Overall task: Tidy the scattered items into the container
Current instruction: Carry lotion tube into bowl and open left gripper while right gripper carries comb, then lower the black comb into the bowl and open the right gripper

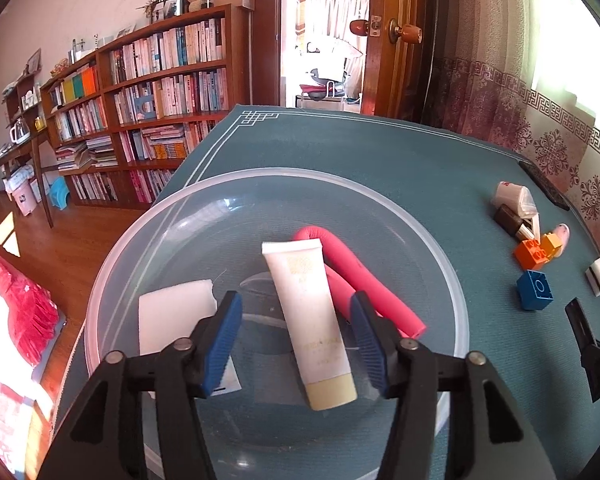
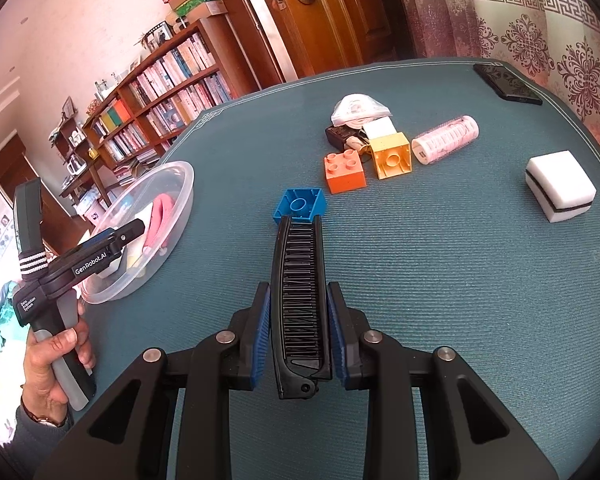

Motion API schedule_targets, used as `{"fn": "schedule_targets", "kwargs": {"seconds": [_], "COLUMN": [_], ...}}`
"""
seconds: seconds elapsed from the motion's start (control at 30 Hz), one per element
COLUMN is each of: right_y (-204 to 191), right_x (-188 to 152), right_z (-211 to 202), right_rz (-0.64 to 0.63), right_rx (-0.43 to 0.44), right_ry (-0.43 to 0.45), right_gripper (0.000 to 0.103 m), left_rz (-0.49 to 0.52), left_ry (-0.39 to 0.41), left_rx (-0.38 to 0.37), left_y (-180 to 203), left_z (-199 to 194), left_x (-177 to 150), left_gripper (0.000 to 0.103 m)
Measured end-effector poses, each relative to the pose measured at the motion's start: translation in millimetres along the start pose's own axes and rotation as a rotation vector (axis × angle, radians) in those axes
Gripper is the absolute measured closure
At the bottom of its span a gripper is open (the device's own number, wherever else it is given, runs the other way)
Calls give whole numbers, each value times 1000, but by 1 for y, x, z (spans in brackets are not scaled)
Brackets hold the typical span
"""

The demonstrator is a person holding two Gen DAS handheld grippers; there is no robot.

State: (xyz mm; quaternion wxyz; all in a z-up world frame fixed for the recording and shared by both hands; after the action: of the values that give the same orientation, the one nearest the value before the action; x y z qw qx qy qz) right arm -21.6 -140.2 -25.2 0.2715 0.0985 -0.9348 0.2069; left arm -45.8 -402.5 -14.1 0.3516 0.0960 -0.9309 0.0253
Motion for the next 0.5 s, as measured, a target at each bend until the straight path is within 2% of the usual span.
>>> {"fn": "schedule_targets", "kwargs": {"seconds": [0.23,0.5], "right_y": [-18,-60], "right_x": [6,24], "right_z": [3,10], "right_rz": [-34,-108], "right_rx": [13,54], "right_ry": [0,15], "right_gripper": [74,74], "left_rz": [1,-44], "left_ry": [27,64], "left_rx": [-13,6], "left_y": [-4,-26], "left_z": [-12,-27], "left_x": [6,15], "left_gripper": [24,21]}}
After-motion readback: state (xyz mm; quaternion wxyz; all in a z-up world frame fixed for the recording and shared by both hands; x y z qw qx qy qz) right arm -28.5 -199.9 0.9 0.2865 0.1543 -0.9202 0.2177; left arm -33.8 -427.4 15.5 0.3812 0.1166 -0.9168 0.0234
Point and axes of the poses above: each gripper's, at about its wrist camera, not at the fingertips, and z roughly the way its jaws point, y to its right, x to its top, the point moved 7 cm from there along z, roughly the way its jaws point, and after that the axes turned 8 degrees about -y, right-handed, at the moved point
